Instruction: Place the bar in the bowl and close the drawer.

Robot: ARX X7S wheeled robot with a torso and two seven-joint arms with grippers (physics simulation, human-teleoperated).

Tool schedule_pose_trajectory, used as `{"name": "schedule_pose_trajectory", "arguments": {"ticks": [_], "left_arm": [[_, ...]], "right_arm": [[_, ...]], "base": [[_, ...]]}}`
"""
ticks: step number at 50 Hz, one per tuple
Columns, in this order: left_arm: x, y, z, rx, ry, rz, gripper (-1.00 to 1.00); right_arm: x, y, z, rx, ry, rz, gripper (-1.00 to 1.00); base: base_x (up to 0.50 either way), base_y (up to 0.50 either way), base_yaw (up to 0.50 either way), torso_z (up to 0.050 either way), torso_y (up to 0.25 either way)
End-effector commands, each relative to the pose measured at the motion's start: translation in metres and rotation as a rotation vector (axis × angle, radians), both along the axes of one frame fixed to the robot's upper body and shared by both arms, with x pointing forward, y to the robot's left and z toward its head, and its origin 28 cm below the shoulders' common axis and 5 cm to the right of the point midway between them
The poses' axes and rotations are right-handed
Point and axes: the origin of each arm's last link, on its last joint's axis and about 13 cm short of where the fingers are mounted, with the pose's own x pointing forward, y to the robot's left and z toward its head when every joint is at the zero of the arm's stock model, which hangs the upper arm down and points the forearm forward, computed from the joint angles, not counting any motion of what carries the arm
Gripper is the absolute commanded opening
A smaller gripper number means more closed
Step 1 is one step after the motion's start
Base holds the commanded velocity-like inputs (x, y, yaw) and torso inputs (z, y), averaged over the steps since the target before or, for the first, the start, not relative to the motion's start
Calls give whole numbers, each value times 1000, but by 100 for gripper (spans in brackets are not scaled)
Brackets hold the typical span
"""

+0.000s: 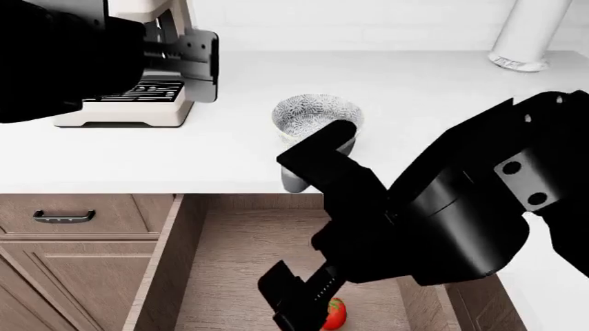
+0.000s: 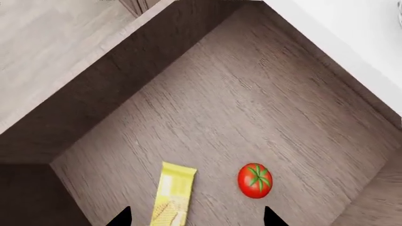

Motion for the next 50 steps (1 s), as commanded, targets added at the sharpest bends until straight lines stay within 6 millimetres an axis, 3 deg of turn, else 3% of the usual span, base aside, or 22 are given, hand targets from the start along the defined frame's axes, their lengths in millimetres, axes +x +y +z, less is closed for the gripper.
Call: {"name": "schedule_pose_trajectory", "arguments": {"ticks": [1, 9, 50], "left_arm": [[0, 0, -2, 4, 2, -3, 100], [1, 0, -5, 7, 6, -1, 100], [4, 4, -9, 5, 15, 3, 100]], "right_arm": [[2, 12, -26, 31, 36, -58, 100], [1, 20, -49, 47, 26, -116, 100], [23, 37, -97, -15, 203, -126, 100]], "base": [[0, 0, 0, 0, 0], [0, 0, 0, 0, 0], [0, 0, 0, 0, 0]]}}
